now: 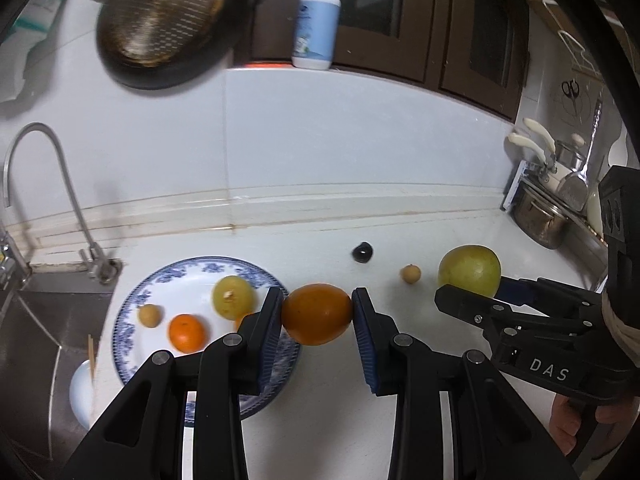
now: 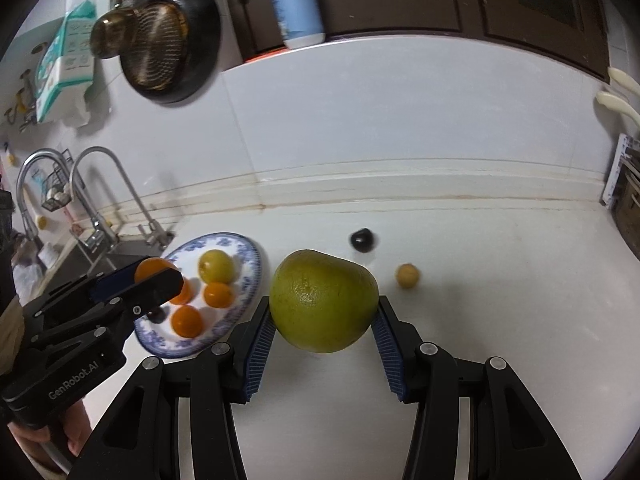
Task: Organize fruits
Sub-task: 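Carry the orange and pomelo onto the plate and open both tools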
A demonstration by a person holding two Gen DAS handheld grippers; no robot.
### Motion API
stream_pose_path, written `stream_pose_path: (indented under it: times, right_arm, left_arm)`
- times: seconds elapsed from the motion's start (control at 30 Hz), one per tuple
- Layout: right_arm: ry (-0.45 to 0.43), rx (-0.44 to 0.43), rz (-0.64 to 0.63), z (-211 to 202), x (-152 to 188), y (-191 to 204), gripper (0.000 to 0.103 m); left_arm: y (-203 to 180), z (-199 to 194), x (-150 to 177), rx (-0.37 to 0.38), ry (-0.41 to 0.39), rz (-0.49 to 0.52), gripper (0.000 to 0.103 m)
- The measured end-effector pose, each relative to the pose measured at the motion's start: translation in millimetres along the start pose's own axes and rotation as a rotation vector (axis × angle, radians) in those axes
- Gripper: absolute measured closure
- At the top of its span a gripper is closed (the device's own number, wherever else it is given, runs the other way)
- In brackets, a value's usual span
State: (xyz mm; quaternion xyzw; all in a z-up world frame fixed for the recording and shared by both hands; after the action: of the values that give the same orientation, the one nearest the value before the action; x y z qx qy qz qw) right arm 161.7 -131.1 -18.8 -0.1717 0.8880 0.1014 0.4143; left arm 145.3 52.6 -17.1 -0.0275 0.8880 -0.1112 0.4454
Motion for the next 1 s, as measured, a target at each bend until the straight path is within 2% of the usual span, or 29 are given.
stream_pose_path:
  times: [0.67,1.0]
  right_arm:
    - [-0.015,-0.066,-0.074,21.4,-23.7,91.8,0.053]
    - [0.025,-0.124,-0.140,59.8,-38.8,128.7,0.053]
  left_arm:
    - [85.9,-30.7,-4.8,-0.052,-0.031,-0.032,0.069]
    - [131.5,-11.3,-2.6,-0.086,0.037,-0.010,0.069]
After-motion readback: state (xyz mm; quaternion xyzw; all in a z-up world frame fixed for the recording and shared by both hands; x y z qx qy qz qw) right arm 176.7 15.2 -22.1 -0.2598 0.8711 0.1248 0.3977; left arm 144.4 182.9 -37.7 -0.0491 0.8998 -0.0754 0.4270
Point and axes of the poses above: each gripper's, at about its wrist camera, not at the fingertips, and z roughly the way its jaws point, y to its left, x to its underside, the point moved 2 cm from there along z, roughly the way its jaws point, and after that the axes turned 10 degrees about -z, right-handed, at the moved point
